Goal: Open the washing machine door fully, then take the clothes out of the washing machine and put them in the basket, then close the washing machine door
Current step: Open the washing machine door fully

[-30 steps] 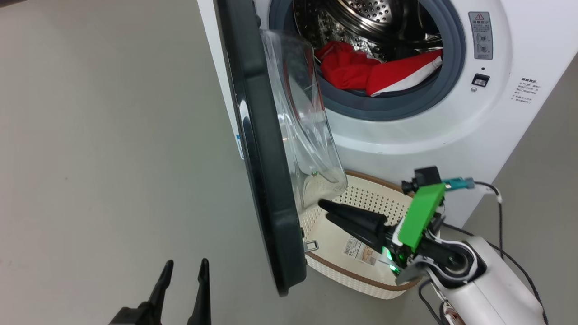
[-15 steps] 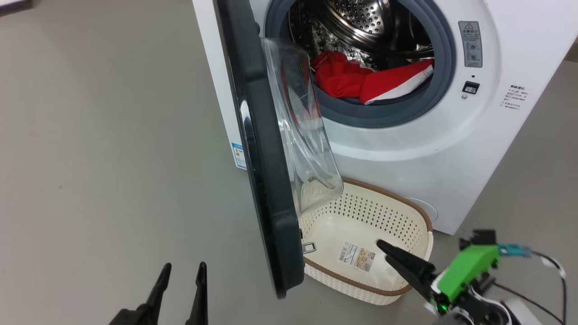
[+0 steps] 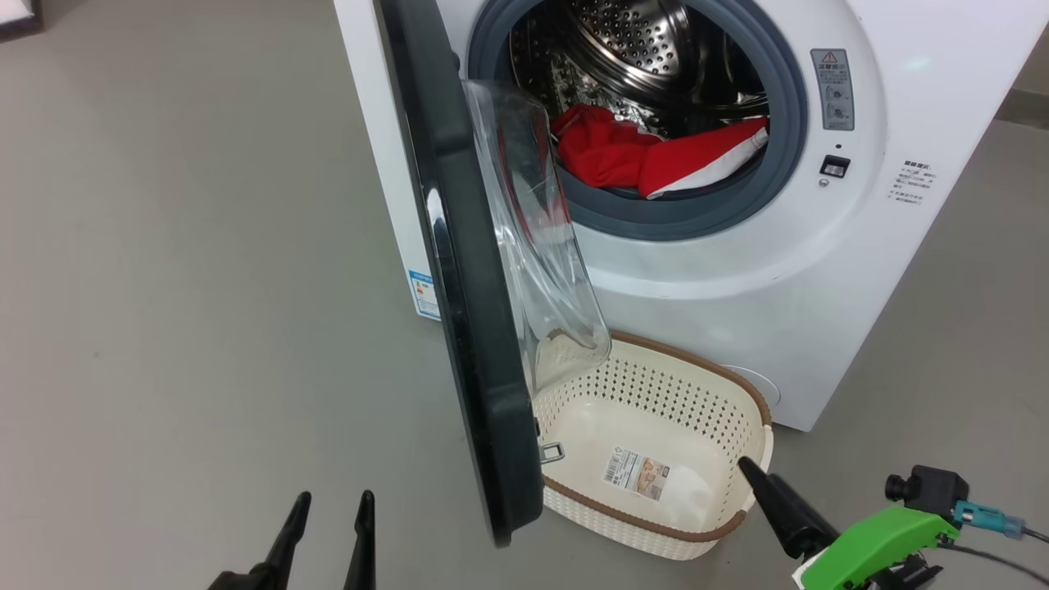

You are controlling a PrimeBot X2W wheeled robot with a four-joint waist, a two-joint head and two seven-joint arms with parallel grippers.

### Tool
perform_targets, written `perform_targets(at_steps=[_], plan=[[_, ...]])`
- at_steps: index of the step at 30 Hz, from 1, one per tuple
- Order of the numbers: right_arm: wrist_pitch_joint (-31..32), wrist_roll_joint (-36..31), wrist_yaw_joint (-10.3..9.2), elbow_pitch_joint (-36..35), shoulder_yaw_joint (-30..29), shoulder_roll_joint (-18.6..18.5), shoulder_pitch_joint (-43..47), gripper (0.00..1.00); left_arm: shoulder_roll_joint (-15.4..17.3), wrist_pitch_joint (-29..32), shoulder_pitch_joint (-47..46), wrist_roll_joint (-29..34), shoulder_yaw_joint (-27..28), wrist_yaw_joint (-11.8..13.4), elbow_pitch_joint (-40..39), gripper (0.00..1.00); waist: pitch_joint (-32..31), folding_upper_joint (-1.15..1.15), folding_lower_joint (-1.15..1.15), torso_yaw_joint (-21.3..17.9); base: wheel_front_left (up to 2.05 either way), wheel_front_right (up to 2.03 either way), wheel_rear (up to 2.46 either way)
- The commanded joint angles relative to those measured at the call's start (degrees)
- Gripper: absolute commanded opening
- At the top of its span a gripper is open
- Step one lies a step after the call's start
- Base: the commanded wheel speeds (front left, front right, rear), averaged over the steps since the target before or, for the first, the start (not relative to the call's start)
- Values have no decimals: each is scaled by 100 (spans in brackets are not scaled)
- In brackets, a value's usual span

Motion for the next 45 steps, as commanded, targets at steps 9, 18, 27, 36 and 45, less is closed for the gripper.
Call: perform_targets(at_steps=[9, 18, 27, 36, 45], plan=[[-1574, -1531, 29, 45, 784, -569, -115, 100, 48, -70, 41, 140, 231, -59, -70, 100, -133, 0, 0, -43, 0, 0, 0], [-1582, -4060, 29, -584, -608, -33, 409, 100, 48, -70, 54, 136, 275, -63, -113, 100, -128, 0, 0, -67, 0, 0, 0], [-1583, -5504, 29, -1142, -1486, 466, 840, 100, 48, -70, 26, 117, 268, -56, -126, 100, -90, 0, 0, -68, 0, 0, 0], [-1583, -5853, 29, -1138, -1669, 649, 996, 100, 48, -70, 15, 109, 264, -58, -120, 100, -95, 0, 0, -77, 0, 0, 0], [-1584, -5844, 29, -1154, -1649, 670, 1006, 100, 48, -70, -28, 0, 275, -39, -213, 52, -115, 0, 0, -87, 0, 0, 0]])
